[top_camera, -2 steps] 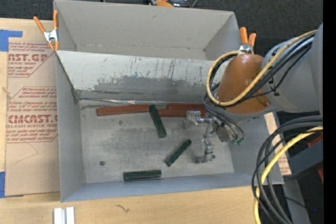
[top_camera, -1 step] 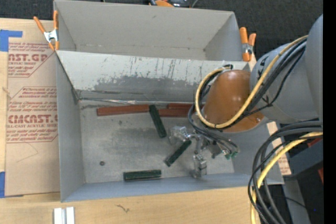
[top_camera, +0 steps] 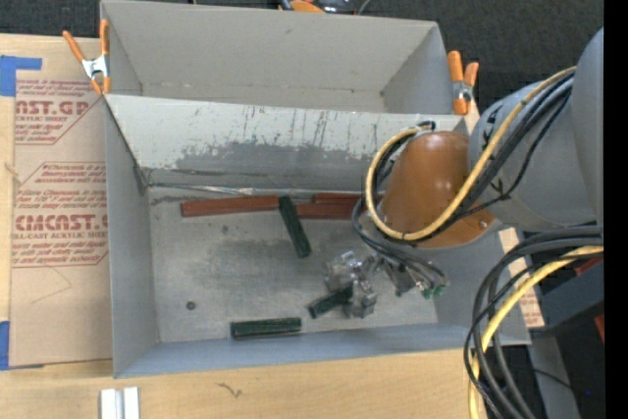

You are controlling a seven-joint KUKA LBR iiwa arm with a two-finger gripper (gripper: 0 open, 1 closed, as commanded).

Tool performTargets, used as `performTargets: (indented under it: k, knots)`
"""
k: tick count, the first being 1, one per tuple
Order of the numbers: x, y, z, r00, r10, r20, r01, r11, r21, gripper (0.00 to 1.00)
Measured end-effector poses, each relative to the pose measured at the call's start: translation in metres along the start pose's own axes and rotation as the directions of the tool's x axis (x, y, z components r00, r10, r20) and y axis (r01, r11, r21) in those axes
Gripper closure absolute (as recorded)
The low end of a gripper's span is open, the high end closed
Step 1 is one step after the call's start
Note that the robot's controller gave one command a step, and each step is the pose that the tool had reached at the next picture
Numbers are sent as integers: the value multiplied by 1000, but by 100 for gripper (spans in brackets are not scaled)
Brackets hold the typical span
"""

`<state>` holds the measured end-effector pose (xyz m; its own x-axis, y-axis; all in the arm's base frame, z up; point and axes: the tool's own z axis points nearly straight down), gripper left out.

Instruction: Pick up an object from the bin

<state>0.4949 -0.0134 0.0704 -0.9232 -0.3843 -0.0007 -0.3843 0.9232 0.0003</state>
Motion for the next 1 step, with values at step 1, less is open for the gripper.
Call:
performTargets:
  k: [1]
  knots:
    - [-19, -24, -141, 999, -32, 10, 32, 999, 5, 100]
